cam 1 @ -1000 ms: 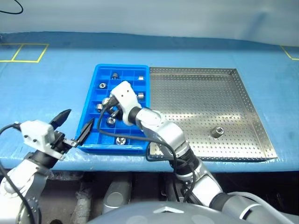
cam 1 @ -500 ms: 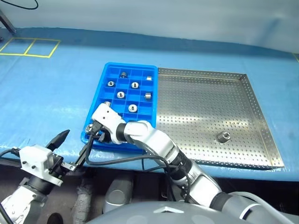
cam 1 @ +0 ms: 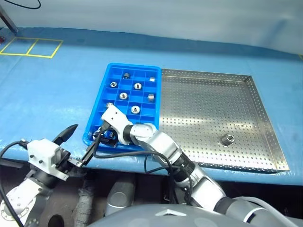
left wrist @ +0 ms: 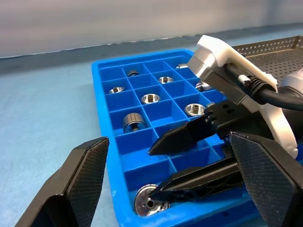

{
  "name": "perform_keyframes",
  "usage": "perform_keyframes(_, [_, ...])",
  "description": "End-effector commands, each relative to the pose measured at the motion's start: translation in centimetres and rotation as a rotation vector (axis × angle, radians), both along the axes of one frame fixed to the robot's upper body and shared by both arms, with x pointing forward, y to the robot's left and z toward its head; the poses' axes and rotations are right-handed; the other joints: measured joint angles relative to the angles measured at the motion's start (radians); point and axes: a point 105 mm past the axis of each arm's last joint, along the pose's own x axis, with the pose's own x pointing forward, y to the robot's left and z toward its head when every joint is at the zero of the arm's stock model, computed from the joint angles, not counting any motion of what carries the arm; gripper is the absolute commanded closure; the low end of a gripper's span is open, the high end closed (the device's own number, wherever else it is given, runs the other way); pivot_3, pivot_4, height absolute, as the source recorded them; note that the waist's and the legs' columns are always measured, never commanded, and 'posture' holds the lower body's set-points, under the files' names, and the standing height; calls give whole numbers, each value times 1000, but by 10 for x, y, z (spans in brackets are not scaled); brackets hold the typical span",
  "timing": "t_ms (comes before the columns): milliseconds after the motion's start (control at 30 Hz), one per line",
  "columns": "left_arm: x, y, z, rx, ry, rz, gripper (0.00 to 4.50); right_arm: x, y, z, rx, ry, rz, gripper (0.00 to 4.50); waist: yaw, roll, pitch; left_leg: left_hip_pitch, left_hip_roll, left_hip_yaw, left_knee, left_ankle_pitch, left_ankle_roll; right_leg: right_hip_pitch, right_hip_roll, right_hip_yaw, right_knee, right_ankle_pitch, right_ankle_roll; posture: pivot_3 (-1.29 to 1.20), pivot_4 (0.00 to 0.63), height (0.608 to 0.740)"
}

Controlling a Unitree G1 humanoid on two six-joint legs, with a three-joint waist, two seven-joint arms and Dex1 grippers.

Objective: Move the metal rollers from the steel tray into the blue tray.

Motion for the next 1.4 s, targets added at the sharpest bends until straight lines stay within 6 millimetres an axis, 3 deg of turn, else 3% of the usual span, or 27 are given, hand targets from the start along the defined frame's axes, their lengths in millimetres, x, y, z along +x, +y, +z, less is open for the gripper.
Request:
perform_keyframes(33, [13,-10,5,3,-18,-67,0,23,-34,30,85,-66,-188,907,-4,0,0,0,0,0,0,0,0,0,0,0,0,0,0,212,150,740])
perform_keyframes(167, [39,-22,10,-1,-37,-118,0,46,-100,43,96,-109,-477,907,-25,0,0,0,-1,0,0,0,0,0,0,0,0,1,1,109,150,740])
perform_keyframes(267, [59,-34,15,-18,-50,-170,0,51,-168,46,58,-132,-742,907,-47,0,0,-1,-1,0,0,0,0,2,0,0,0,2,2,45,150,740])
perform_keyframes(400, [78,-62,21,-33,-72,-294,0,35,-238,51,-20,-163,-983,907,-98,1,0,-2,-1,3,0,0,0,2,-1,2,0,5,-1,-41,150,740])
perform_keyframes(567, [94,-88,20,-39,-66,-401,0,6,-287,51,-105,-150,-1156,907,-167,2,0,-2,0,5,0,-1,1,1,0,4,1,6,1,-142,150,740])
perform_keyframes(667, [102,-106,19,-13,-50,-491,0,-8,-297,49,-116,-129,-1184,907,-194,2,0,-2,1,6,0,-1,2,1,0,4,2,6,2,-168,150,740])
perform_keyframes(867, [113,-157,35,56,-95,-786,0,-33,-294,29,-113,-14,-1172,907,-220,2,0,-2,0,6,4,0,4,5,1,5,1,6,11,-225,150,740])
perform_keyframes(1133, [104,-179,26,76,-80,-935,0,-40,-279,7,-76,100,-1152,907,-281,3,0,0,0,11,3,0,7,3,1,11,1,8,14,-264,150,740])
perform_keyframes(1267, [117,-196,15,176,-35,-957,0,-45,-271,1,-50,140,-1111,907,-273,3,0,-1,0,11,4,0,7,4,1,11,1,8,14,-211,150,740])
perform_keyframes(1400, [129,-232,22,250,-7,-1051,0,-59,-255,-1,-58,122,-999,907,-261,3,0,-3,-1,10,6,0,8,4,0,11,0,9,16,-237,150,740])
